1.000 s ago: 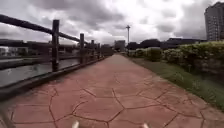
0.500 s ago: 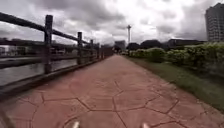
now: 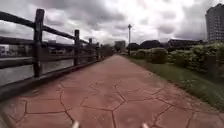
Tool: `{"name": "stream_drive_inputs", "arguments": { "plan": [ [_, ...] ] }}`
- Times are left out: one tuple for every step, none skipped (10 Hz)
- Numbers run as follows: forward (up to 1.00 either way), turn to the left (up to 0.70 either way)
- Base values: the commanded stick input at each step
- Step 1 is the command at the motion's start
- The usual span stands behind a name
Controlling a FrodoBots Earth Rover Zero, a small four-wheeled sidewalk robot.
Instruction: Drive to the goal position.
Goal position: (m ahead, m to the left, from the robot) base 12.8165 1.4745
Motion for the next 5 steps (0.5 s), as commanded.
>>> {"name": "stream_drive_inputs", "arguments": {
  "plan": [
    [0.7, 0.0],
    [0.7, 0.0],
    [0.7, 0.0],
    [0.7, 0.0],
    [0.7, 0.0]
  ]
}}
